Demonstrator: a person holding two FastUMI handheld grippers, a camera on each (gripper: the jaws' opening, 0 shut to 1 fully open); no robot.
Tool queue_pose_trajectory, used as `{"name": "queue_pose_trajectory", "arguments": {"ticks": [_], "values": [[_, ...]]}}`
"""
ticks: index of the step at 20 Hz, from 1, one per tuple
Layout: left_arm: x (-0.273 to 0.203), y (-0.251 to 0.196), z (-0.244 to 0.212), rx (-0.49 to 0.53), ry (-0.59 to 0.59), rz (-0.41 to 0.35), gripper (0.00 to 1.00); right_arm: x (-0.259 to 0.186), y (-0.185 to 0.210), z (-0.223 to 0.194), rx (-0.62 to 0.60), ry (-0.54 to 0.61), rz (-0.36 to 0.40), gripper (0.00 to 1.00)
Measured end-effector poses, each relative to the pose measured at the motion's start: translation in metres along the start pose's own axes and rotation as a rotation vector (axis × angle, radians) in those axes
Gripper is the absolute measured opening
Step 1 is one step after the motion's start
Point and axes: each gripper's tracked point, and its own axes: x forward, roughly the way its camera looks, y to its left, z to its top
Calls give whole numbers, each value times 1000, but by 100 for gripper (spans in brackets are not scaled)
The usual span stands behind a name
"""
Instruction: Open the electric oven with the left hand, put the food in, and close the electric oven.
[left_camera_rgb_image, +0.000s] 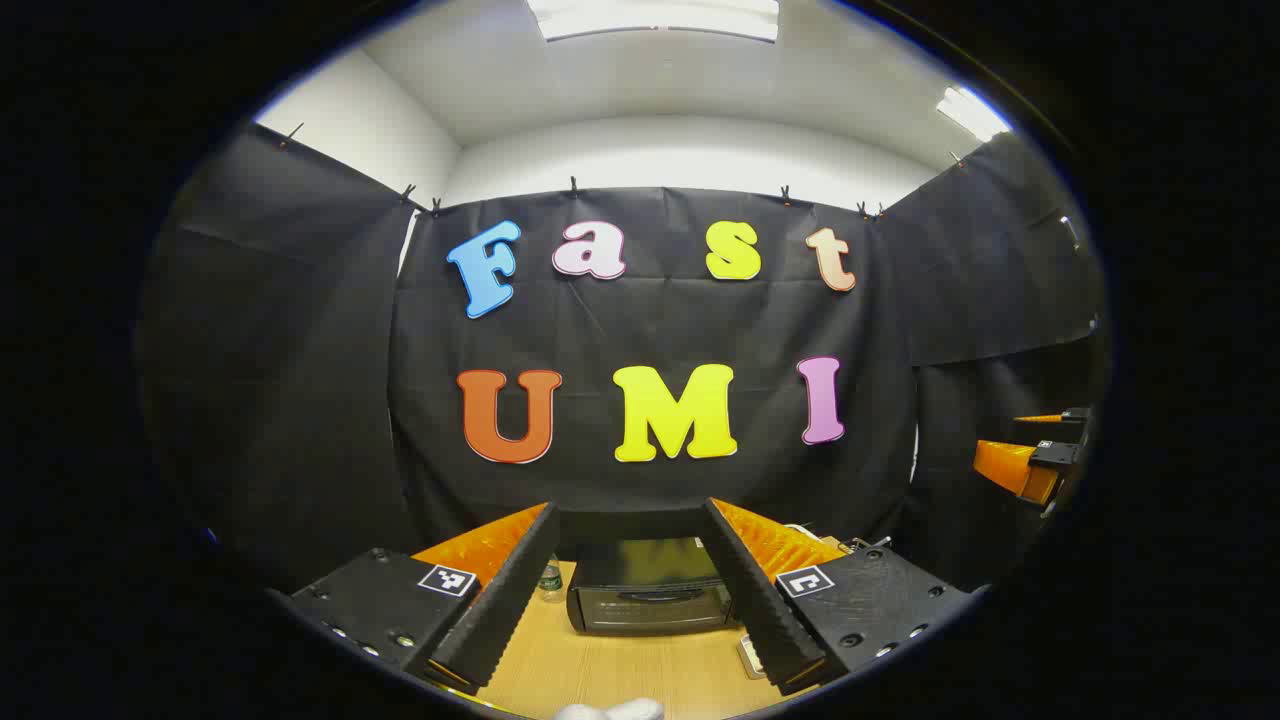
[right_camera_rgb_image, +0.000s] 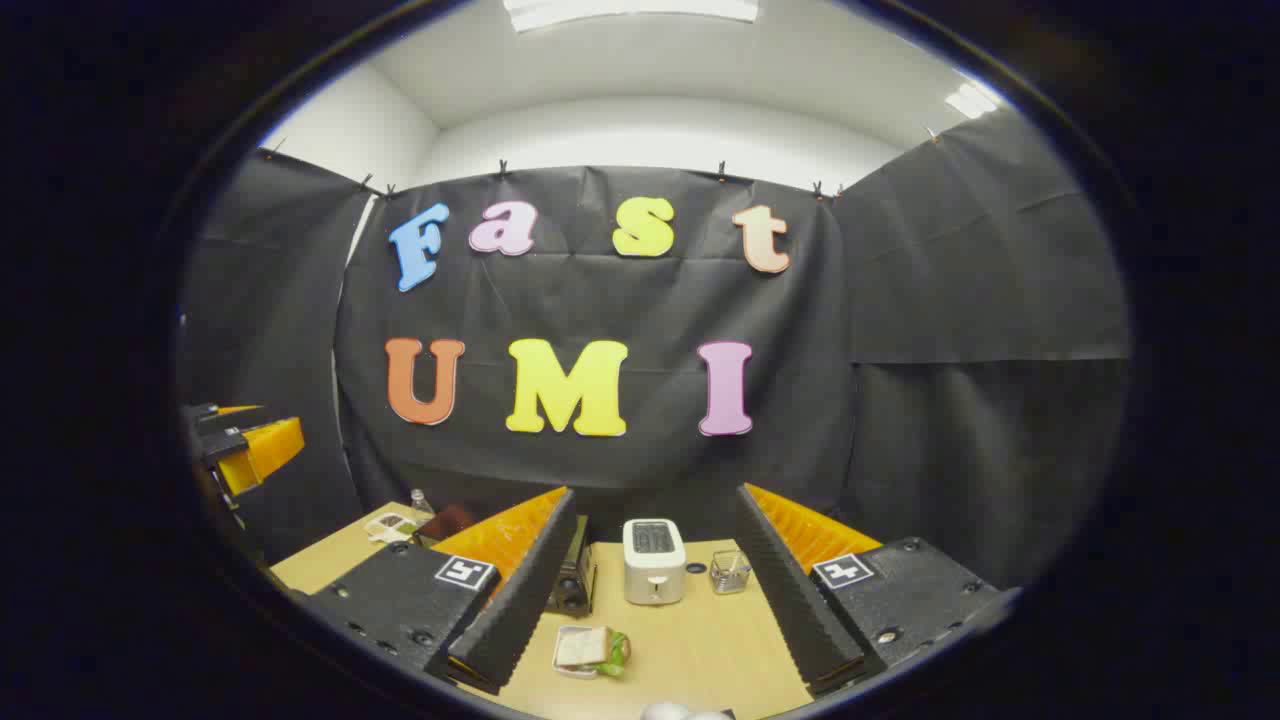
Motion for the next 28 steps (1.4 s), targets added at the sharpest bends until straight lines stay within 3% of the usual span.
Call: {"name": "queue_pose_trajectory", "arguments": {"ticks": [1, 2, 3, 4, 7, 8, 9, 10, 12, 13, 14, 16, 17, 18, 23, 24, 28], "values": [[0, -1, 0, -3, 2, 0, 83, 1, 0, 1, 1, -1, 1, 100], [-1, -1, -2, -4, 3, -1, 93, 1, 0, 1, 3, -4, 2, 100], [0, -2, -2, -2, 4, 1, 83, 1, -2, 2, 1, -4, 0, 100], [0, -3, -3, 2, 6, -1, 93, 1, -4, 0, 0, -2, -2, 100], [3, -8, -2, 13, 6, -9, 93, 3, -7, 1, 9, -5, -5, 100], [4, -9, -2, 13, 3, -12, 83, 5, -7, 1, 12, -4, -7, 92], [3, -10, -2, 11, -1, -14, 93, 7, -7, -1, 10, 4, -5, 100], [3, -11, -1, 10, -4, -16, 93, 8, -6, -2, 7, 9, -4, 100], [7, -12, -2, 10, -4, -20, 93, 10, -7, -2, 4, 6, -6, 100], [9, -15, -2, 10, -3, -22, 93, 10, -9, -1, 3, 6, -8, 92], [9, -16, -3, 9, 0, -23, 93, 10, -9, -1, 6, 1, -8, 100], [13, -17, -4, 7, -2, -25, 93, 11, -13, -1, 10, -4, -12, 100], [15, -17, -6, 6, 1, -23, 93, 12, -15, 0, 13, -6, -14, 92], [18, -19, -8, 7, 5, -24, 93, 14, -16, -1, 14, -5, -16, 100], [42, -19, -29, 3, 26, -9, 93, 22, -26, -5, 17, 3, -17, 100], [48, -21, -36, -2, 34, -6, 93, 24, -28, -5, 15, 5, -17, 92], [80, -30, -75, -40, 75, -13, 93, 29, -36, -3, 10, 6, -19, 92]]}}
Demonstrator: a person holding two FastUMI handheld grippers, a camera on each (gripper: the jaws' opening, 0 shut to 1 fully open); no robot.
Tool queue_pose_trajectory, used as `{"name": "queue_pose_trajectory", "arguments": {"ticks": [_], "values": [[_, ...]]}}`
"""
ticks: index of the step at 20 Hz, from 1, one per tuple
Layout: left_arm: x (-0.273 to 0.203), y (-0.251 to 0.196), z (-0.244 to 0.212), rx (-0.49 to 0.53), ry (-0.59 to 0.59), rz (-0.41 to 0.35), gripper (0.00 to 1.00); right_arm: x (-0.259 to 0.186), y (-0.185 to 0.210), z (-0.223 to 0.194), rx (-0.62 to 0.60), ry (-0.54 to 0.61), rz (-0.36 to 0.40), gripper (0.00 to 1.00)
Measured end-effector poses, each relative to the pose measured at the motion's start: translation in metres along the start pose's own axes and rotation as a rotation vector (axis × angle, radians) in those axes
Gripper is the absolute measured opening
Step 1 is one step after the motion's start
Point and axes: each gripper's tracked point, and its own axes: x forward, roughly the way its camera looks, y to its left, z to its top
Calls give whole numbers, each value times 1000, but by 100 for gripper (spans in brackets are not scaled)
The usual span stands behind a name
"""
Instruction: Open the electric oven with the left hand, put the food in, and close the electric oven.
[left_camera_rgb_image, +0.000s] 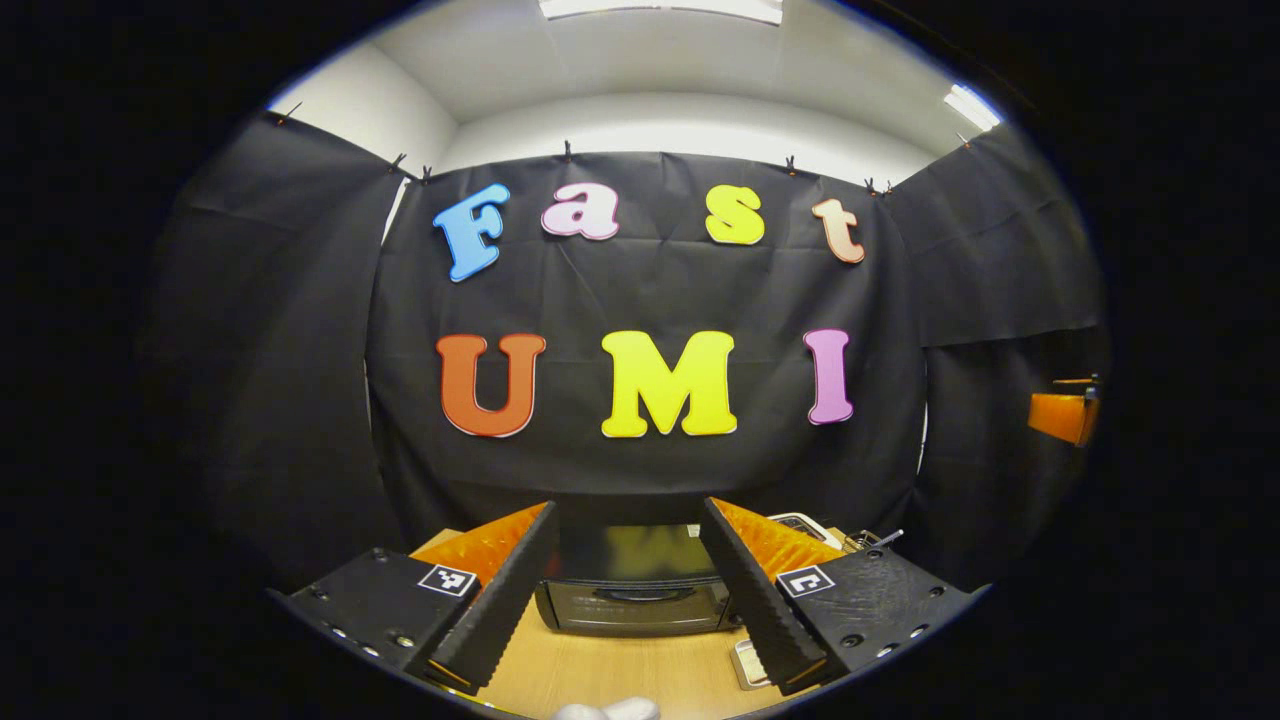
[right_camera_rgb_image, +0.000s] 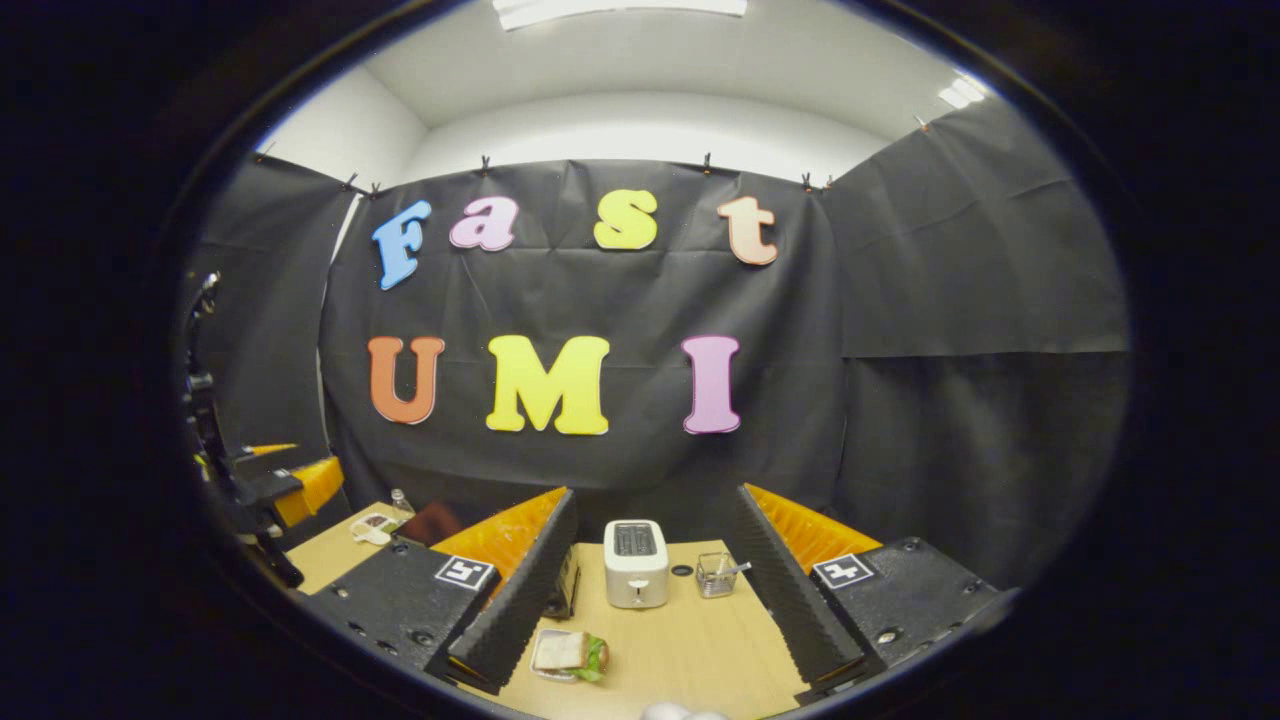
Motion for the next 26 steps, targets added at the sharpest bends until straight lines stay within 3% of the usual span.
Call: {"name": "queue_pose_trajectory", "arguments": {"ticks": [1, 2, 7, 8, 9, 11, 12, 13, 15, 16, 17, 18, 19, 20, 25, 26], "values": [[10, -1, -12, -8, 6, -2, 93, 1, -3, 1, -5, -1, -2, 92], [21, -4, -26, -13, 30, -8, 94, 2, -5, 1, -14, -2, -4, 100], [76, -11, -93, -3, 110, -16, 93, 7, -20, 7, -53, -9, -27, 100], [88, -12, -107, 1, 131, -18, 94, 8, -23, 6, -58, -6, -32, 92], [100, -15, -122, 9, 160, -21, 94, 11, -25, 4, -60, 1, -39, 100], [119, -14, -146, 2, 202, -20, 94, 13, -31, -3, -62, 22, -52, 100], [127, -15, -162, -7, 231, -17, 94, 14, -33, -5, -66, 35, -59, 92], [134, -14, -173, -18, 254, -15, 94, 14, -35, -8, -73, 47, -65, 100], [144, -14, -192, -10, 293, -8, 94, 13, -39, -11, -84, 59, -76, 100], [148, -14, -200, -13, 313, -8, 94, 12, -40, -12, -87, 63, -79, 92], [151, -12, -204, -9, 322, -6, 94, 12, -41, -13, -90, 64, -83, 100], [154, -10, -210, 0, 329, -3, 94, 10, -41, -15, -92, 67, -86, 92], [156, -10, -215, 8, 340, 0, 94, 9, -41, -16, -93, 70, -84, 93], [156, -7, -223, 12, 363, 6, 94, 7, -41, -17, -94, 72, -84, 100], [157, -1, -229, 36, 376, 30, 98, 3, -44, -21, -93, 76, -93, 100], [155, -2, -230, 33, 385, 32, 87, 3, -44, -22, -91, 76, -94, 100]]}}
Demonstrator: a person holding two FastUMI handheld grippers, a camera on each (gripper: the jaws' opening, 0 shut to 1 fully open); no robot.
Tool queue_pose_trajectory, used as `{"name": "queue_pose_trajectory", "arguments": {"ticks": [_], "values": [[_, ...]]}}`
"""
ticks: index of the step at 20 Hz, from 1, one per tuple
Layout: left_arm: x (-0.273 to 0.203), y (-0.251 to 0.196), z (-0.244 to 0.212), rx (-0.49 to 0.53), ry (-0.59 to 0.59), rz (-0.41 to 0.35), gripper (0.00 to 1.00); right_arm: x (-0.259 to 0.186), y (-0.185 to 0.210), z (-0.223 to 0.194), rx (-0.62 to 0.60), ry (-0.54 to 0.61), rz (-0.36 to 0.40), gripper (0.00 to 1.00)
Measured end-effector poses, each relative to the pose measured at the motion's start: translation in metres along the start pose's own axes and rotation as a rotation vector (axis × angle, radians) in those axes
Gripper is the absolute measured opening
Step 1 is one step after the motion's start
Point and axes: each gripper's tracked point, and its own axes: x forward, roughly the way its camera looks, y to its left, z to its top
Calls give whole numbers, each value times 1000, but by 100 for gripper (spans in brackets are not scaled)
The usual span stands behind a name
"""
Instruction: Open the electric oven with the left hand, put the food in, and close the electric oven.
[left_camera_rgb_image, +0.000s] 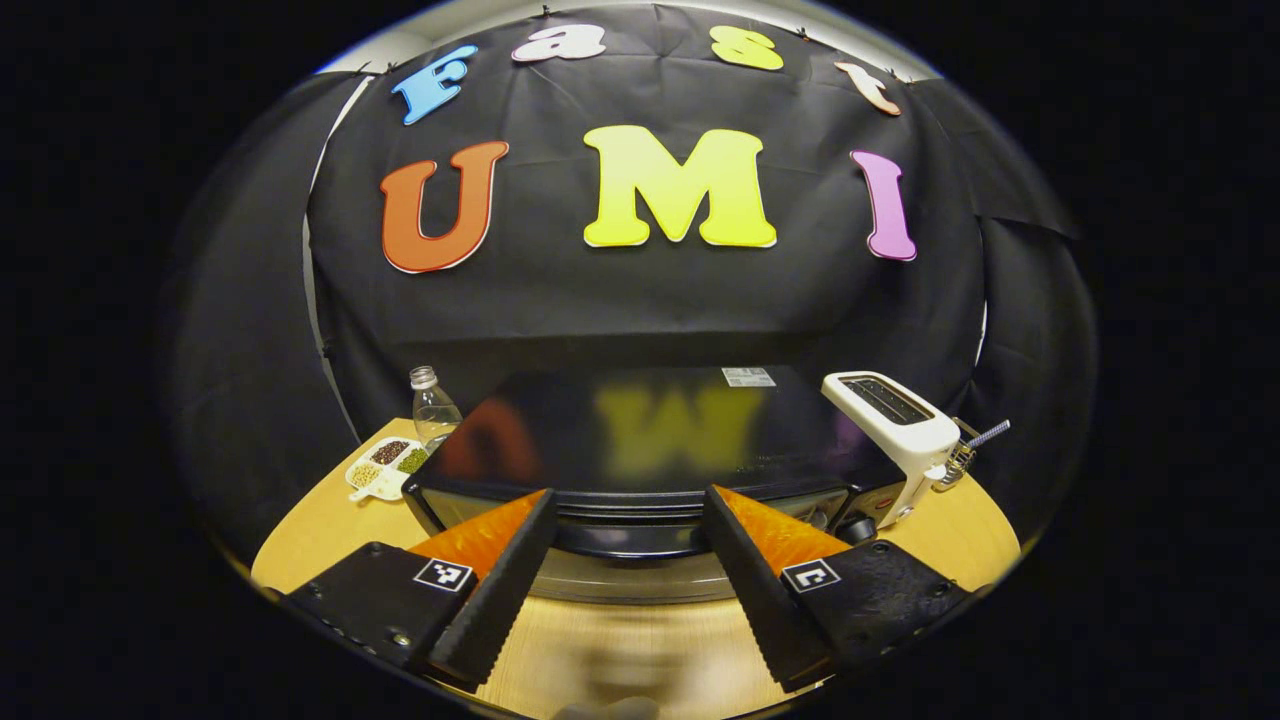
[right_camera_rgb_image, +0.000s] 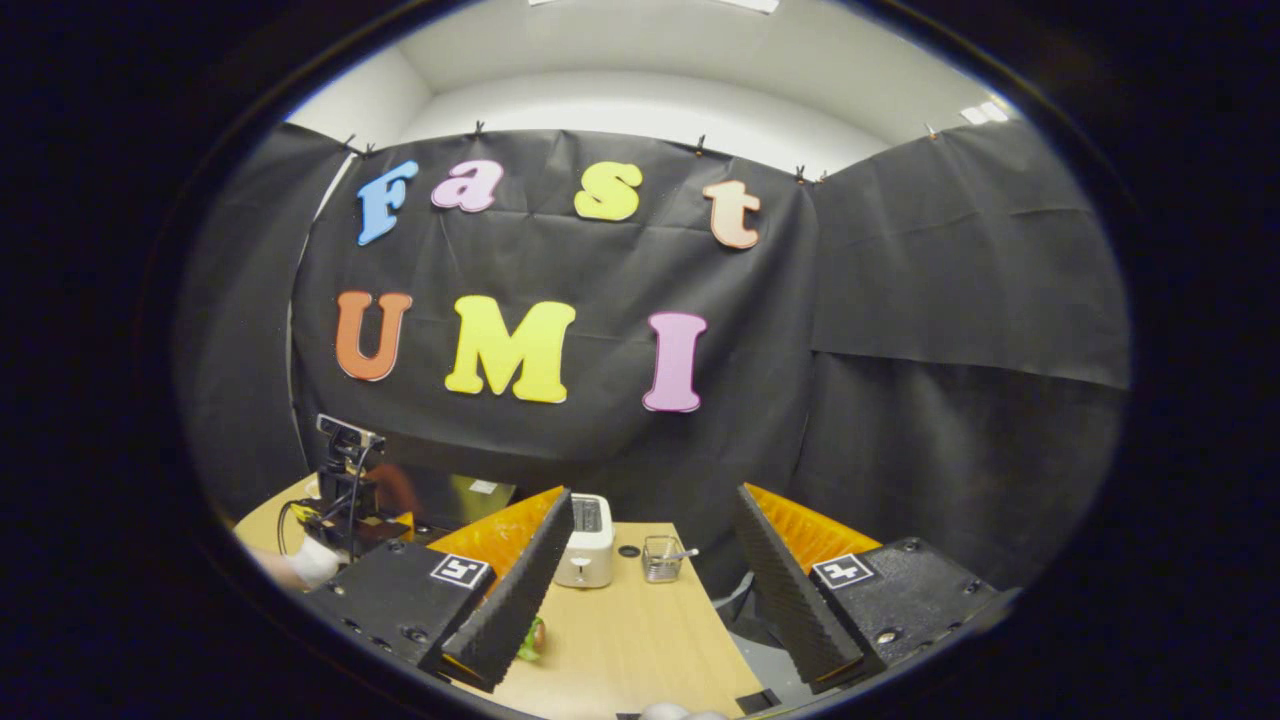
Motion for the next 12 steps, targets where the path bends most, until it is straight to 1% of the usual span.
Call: {"name": "queue_pose_trajectory", "arguments": {"ticks": [1, 12], "values": [[-1, -1, 2, 5, -4, -1, 98, -1, 1, 0, 5, -1, 1, 100], [-27, 1, -13, 10, 10, -7, 97, -12, 3, -9, 12, 12, 15, 100]]}}
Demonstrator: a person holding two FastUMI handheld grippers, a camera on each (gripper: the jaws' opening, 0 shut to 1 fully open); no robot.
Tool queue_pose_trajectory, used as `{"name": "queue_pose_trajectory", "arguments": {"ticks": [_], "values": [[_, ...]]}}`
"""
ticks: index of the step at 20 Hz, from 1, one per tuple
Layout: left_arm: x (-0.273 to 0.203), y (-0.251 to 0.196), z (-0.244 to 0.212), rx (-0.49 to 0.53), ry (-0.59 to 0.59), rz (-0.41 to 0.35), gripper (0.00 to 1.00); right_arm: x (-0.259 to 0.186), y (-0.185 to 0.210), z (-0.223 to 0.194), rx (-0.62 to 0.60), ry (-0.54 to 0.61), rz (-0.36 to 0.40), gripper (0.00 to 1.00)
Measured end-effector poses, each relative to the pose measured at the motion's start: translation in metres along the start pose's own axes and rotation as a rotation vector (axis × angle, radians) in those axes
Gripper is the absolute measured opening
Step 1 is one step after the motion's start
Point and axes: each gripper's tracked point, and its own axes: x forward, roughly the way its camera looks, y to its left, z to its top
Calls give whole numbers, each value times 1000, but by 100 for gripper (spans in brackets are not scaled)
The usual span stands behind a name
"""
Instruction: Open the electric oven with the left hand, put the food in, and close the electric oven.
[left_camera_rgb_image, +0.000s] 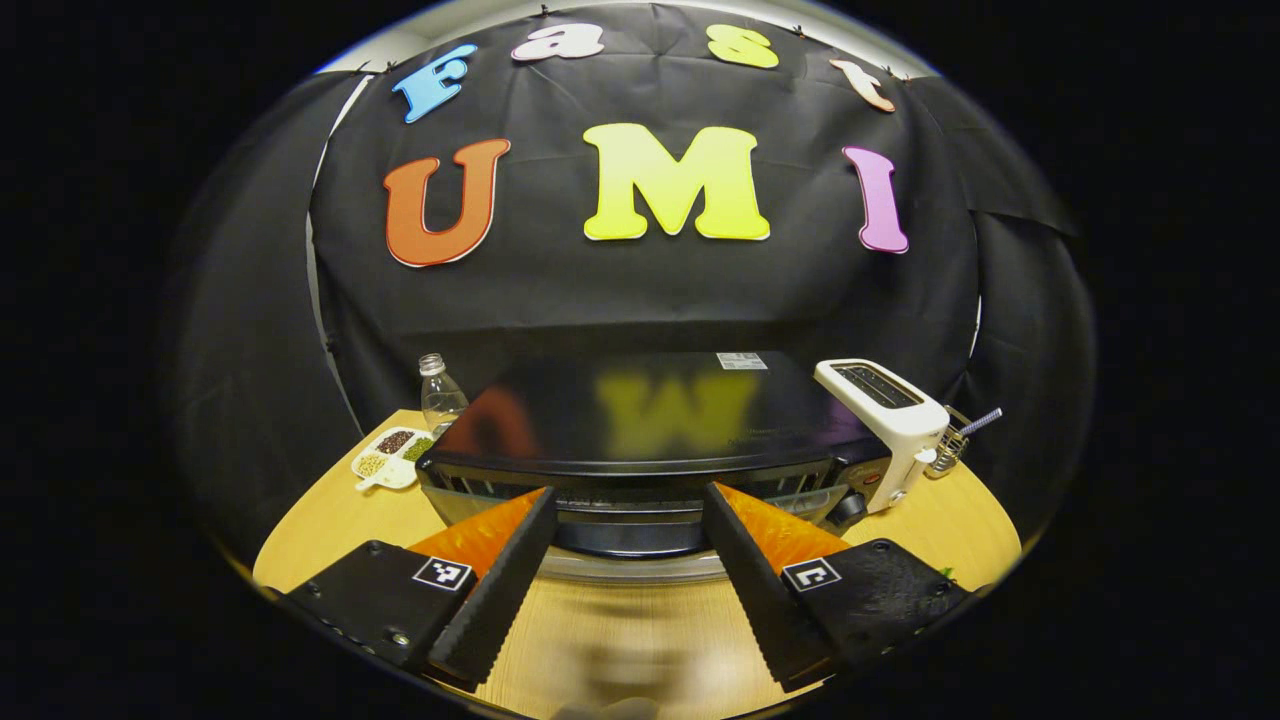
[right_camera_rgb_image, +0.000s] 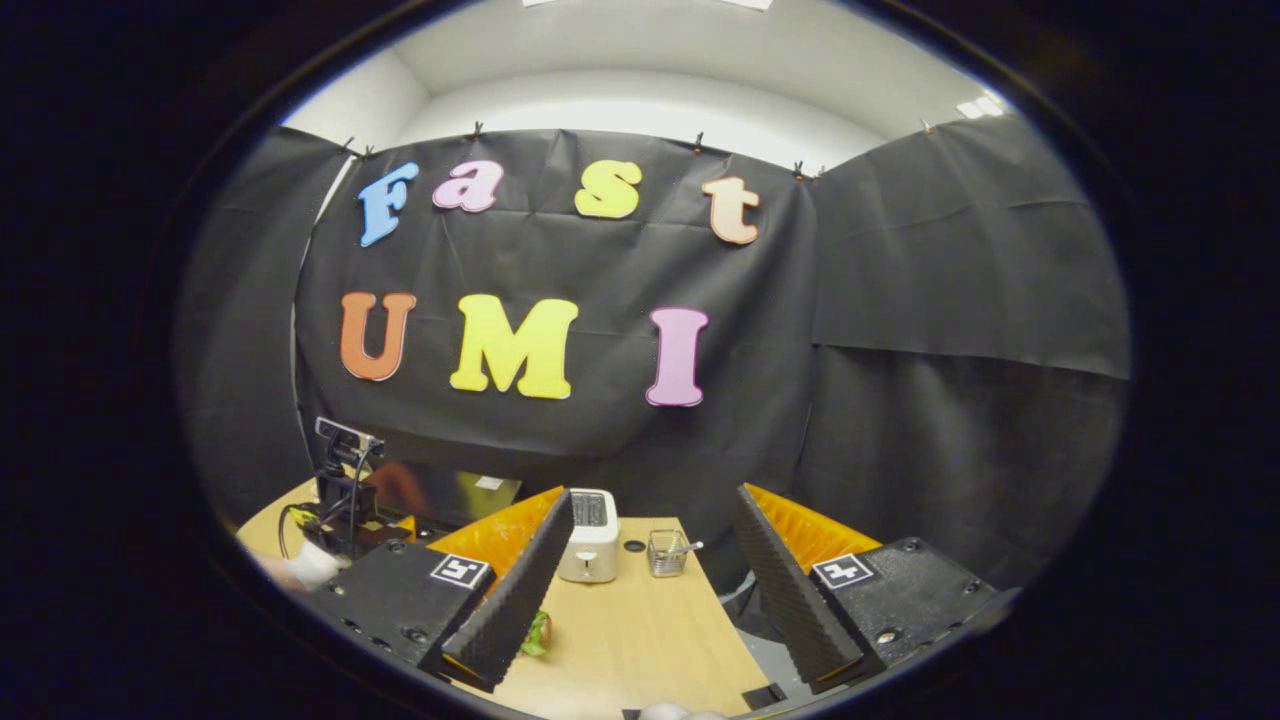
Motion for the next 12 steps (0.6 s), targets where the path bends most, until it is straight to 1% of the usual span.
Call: {"name": "queue_pose_trajectory", "arguments": {"ticks": [9, 12], "values": [[-32, 0, -32, 3, 38, -1, 97, -12, 9, -10, -13, 9, 18, 100], [-39, -2, -53, 21, 68, -4, 97, -15, 12, -15, -14, 14, 24, 100]]}}
